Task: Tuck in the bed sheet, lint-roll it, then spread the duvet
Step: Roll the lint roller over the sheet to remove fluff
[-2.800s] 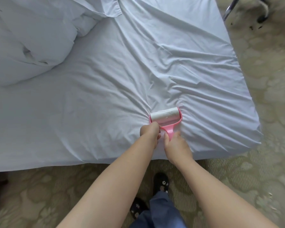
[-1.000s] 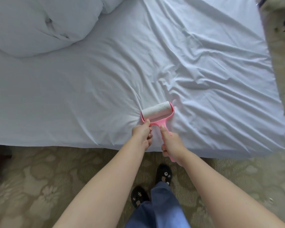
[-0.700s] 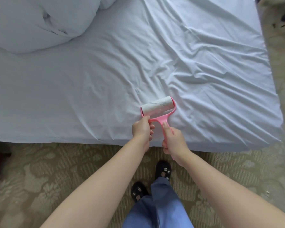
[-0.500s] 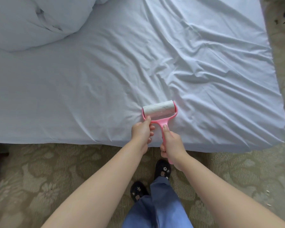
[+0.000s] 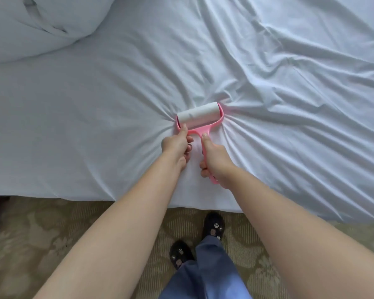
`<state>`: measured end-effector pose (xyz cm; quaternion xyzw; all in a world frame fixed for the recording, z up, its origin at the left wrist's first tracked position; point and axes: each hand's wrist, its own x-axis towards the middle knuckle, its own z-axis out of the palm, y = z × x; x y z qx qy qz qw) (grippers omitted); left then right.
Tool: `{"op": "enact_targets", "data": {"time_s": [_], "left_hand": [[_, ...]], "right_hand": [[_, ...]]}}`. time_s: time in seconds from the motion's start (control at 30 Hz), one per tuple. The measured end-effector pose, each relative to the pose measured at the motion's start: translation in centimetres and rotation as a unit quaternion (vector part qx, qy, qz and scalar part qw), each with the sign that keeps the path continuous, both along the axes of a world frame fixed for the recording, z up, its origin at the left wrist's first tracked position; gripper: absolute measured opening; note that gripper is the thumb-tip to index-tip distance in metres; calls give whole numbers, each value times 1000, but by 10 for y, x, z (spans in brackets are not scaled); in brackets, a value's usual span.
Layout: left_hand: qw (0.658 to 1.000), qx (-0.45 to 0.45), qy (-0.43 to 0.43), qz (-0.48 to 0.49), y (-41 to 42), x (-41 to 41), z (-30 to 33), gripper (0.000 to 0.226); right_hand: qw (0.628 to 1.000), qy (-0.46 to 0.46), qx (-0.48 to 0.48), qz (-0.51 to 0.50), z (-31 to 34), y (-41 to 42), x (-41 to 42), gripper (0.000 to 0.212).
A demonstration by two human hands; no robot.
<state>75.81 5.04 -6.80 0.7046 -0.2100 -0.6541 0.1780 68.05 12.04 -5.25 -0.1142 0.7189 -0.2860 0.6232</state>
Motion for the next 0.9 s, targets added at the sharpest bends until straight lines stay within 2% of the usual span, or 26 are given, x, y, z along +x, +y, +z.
{"op": "enact_targets", "data": {"time_s": [0.3,0.4,0.53,0.63,0.77,0.9], "left_hand": [[1000,-13,10,18,-87,-23,5,36],[1000,-4,31,2,-100,-20,7,33],[998,-32,45,-42,-83,-14,20,31],[997,-23,61,-36,-60,-9,37,30],[997,-39,66,-29,-27,4,54,28],[997,-29,73,-23,9,18,58,28]], "right_hand": [[999,-1,-4,42,-2,-93,-25,46],[998,32,-14,46,-4,-101,-25,48],[995,34,-95,-24,1,-83,-17,45],[990,31,-130,-47,10,-60,-10,45],[991,30,-126,-42,26,-27,0,40],[994,22,-88,-65,38,11,18,46]]}}
